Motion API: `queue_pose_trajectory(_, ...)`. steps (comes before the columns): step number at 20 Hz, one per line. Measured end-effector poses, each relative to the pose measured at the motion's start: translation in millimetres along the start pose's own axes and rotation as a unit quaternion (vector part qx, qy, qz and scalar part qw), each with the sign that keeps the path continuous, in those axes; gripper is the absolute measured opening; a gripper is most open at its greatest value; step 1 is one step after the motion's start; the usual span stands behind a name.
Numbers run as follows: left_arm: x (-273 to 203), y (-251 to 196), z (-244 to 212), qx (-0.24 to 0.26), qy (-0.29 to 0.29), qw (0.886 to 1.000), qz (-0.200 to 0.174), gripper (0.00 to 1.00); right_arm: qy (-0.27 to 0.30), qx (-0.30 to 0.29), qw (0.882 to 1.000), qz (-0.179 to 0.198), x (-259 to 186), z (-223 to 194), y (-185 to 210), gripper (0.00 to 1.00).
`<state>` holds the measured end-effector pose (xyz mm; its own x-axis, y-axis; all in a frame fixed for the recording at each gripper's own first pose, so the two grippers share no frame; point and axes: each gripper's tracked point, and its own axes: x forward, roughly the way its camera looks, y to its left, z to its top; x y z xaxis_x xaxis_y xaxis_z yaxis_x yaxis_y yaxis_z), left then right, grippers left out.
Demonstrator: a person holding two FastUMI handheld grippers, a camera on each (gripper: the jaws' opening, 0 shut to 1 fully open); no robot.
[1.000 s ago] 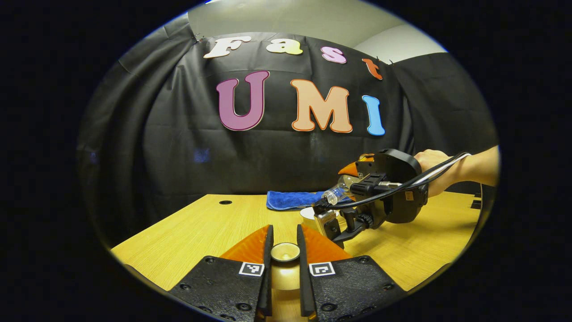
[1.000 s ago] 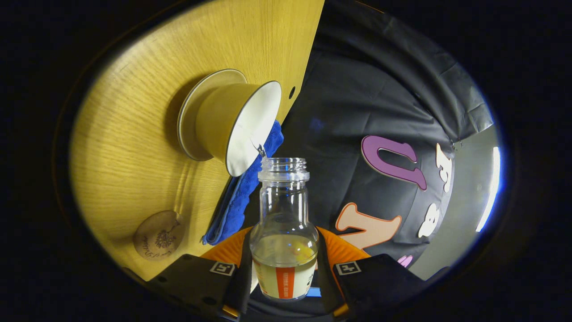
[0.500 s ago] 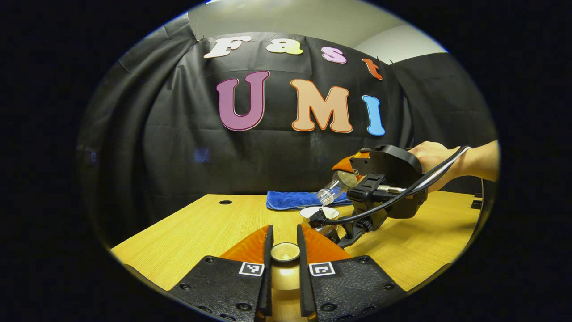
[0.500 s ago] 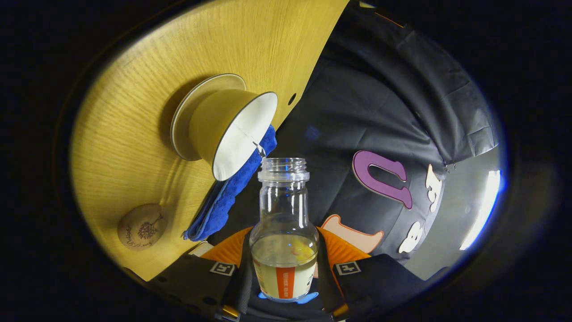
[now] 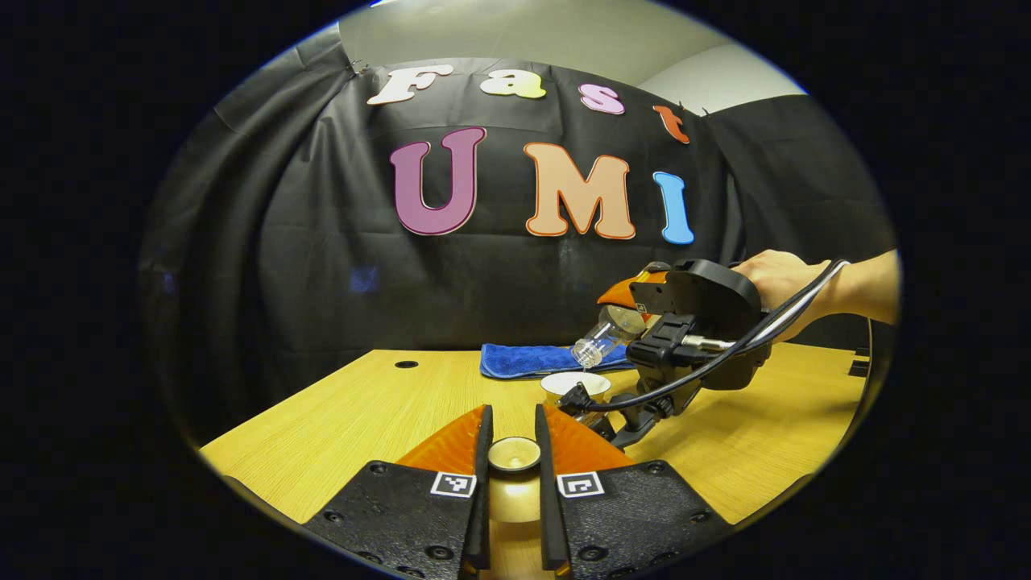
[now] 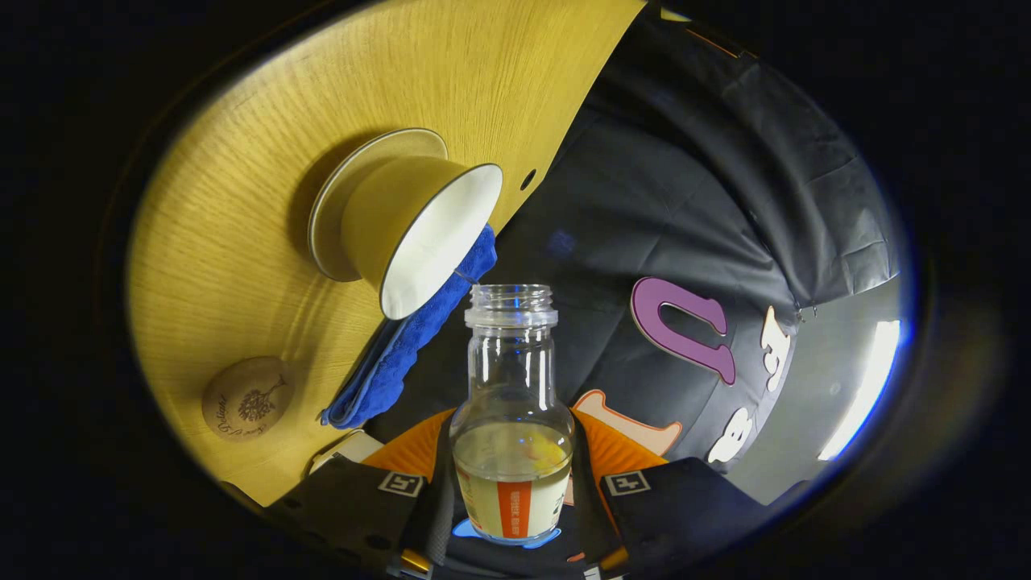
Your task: Open the teacup lid with one hand, grasp the water bottle and pour water into the teacup with the other hand; after pouring, place the water bottle on the coaster and then close the teacup lid.
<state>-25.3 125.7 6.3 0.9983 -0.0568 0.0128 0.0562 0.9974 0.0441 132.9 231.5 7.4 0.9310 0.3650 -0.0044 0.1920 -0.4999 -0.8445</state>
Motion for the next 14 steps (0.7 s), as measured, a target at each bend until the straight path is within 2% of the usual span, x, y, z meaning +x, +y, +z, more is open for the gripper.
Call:
queue_pose_trajectory(9, 1.0, 0.2, -0.3, 0.0, 0.0, 1.0, 0.001, 0.22, -0.004, 0.006, 1.0, 0.0, 0.0, 1.4, -1.8, 0.65)
queue_pose_trajectory(14, 0.8, 0.9, -0.7, 0.0, 0.0, 1.0, 0.002, 0.22, -0.005, 0.091, 0.995, 0.029, -2.9, 5.1, 8.7, 0.66)
